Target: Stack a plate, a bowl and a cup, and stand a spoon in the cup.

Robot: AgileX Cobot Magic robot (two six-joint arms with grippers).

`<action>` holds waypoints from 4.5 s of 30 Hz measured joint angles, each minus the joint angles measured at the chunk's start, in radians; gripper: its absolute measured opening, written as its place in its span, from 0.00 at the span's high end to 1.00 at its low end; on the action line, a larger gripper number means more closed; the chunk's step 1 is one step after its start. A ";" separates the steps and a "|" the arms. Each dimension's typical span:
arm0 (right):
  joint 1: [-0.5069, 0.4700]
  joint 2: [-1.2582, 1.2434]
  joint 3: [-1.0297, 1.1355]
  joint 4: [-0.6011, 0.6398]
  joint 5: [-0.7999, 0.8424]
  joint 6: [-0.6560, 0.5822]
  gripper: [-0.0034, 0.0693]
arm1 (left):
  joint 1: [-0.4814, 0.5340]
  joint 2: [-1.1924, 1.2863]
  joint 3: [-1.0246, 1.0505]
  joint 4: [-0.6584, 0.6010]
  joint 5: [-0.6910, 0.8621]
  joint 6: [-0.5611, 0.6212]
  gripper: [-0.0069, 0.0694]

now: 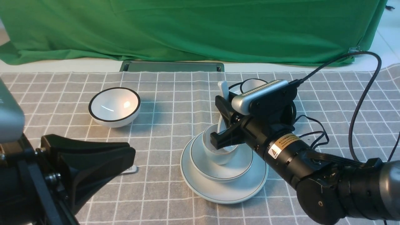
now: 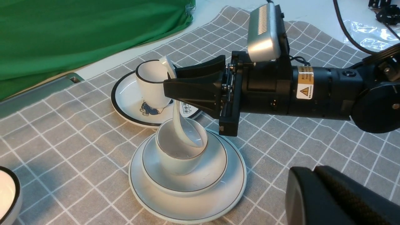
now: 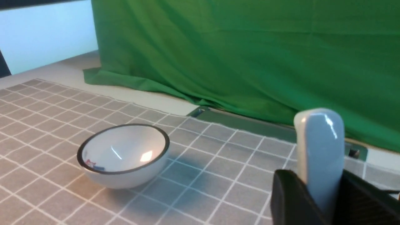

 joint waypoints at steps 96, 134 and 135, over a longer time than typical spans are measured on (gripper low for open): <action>-0.752 -1.757 0.732 -0.101 1.295 -0.087 0.93 | 0.000 -0.239 0.672 0.044 -0.645 0.003 0.89; -0.752 -1.757 0.732 -0.101 1.293 -0.074 0.83 | 0.000 -0.239 0.672 0.044 -0.656 0.004 0.89; -0.752 -1.757 0.732 -0.101 1.293 -0.074 0.83 | 0.001 -0.239 0.672 0.040 -0.660 0.013 0.89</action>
